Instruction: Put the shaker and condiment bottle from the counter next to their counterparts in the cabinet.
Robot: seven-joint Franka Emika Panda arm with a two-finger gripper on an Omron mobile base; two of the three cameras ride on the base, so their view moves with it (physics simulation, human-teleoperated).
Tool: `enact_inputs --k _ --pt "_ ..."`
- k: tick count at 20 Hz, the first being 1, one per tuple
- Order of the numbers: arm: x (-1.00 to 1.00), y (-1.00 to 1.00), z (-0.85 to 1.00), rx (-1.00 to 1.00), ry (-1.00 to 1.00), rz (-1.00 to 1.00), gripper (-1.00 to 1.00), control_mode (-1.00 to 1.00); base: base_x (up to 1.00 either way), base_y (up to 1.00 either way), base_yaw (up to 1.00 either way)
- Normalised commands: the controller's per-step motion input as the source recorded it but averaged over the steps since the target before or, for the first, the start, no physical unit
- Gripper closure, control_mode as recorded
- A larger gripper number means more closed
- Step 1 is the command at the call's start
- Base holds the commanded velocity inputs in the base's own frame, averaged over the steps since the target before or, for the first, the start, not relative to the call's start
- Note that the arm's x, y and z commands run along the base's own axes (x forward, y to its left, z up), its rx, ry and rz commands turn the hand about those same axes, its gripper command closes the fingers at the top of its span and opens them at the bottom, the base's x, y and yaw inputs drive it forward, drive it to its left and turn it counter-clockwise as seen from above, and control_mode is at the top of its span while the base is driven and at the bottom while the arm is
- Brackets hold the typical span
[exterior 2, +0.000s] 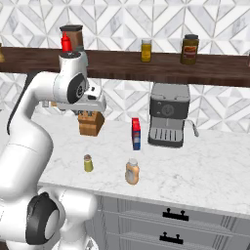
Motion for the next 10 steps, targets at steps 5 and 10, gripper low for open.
enact_inputs --k 5,10 --pt "0.0 -0.22 -0.01 0.0 0.0 0.08 -1.0 -1.0 0.0 0.0 0.0" --pt "-0.11 -0.5 -0.08 0.0 -0.04 0.36 -1.0 -1.0 0.0 0.0 0.0"
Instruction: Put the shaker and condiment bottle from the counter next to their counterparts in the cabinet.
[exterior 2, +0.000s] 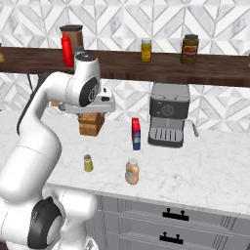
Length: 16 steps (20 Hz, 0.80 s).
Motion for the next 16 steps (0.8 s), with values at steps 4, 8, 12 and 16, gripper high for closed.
enact_inputs --k 4,8,12,16 --pt "-0.26 -0.58 -0.12 0.01 -0.2 0.22 -1.0 -1.0 0.0 0.0 0.0" --pt "-0.12 -0.56 -0.28 0.0 -0.21 0.2 -1.0 -1.0 0.0 0.0 0.0" --pt "-0.18 -0.52 -0.49 0.0 -0.23 0.18 -1.0 -1.0 0.0 0.0 0.0" --pt "-0.01 -0.47 -0.41 0.03 -0.16 0.11 -1.0 -1.0 0.0 0.0 0.0"
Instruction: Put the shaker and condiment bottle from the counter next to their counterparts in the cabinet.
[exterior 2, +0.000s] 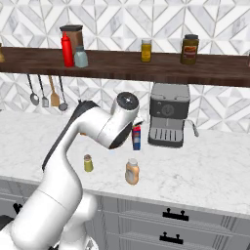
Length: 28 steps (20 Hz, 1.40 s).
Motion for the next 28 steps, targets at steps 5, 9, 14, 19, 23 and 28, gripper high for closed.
enact_inputs --k 5,9,14,19,23,28 --pt "0.0 -0.44 -0.22 0.09 -0.02 0.04 -1.0 -1.0 0.0 0.0 0.0" --pt "0.0 -0.53 -0.36 0.13 -0.02 0.07 -1.0 -1.0 0.0 0.0 0.0" --pt "0.0 -0.48 -0.44 0.14 -0.04 0.1 -1.0 -1.0 0.0 0.0 0.0" --pt "0.0 -0.22 -0.23 0.07 0.0 0.04 -1.0 -1.0 0.0 0.0 0.0" --pt "0.0 -0.03 -0.23 0.01 0.0 0.0 -1.0 -1.0 0.0 0.0 0.0" --pt "-0.14 -0.12 -0.34 0.04 -0.03 0.0 -1.0 -1.0 0.0 0.0 0.0"
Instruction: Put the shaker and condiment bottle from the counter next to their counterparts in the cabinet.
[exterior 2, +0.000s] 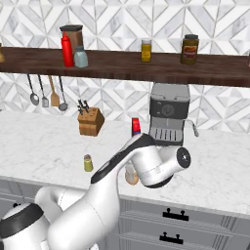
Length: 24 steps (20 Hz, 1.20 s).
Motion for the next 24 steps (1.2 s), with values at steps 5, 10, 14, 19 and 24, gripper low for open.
enact_inputs --k 5,10,14,19,24 --pt "-0.04 -0.04 -0.34 0.03 -0.04 0.0 -1.0 -1.0 0.0 0.0 0.0" --pt "0.0 0.0 -0.34 0.0 -0.01 0.0 -1.0 -1.0 0.0 0.0 0.0" --pt "0.0 0.0 -0.21 0.03 0.0 0.0 -1.0 -1.0 0.0 0.0 0.0" --pt "-0.04 0.0 -0.19 0.07 0.0 -0.01 -1.0 -1.0 0.0 0.0 0.0" --pt "-0.05 0.0 -0.17 0.08 0.0 -0.01 -1.0 -1.0 0.0 0.0 0.0"
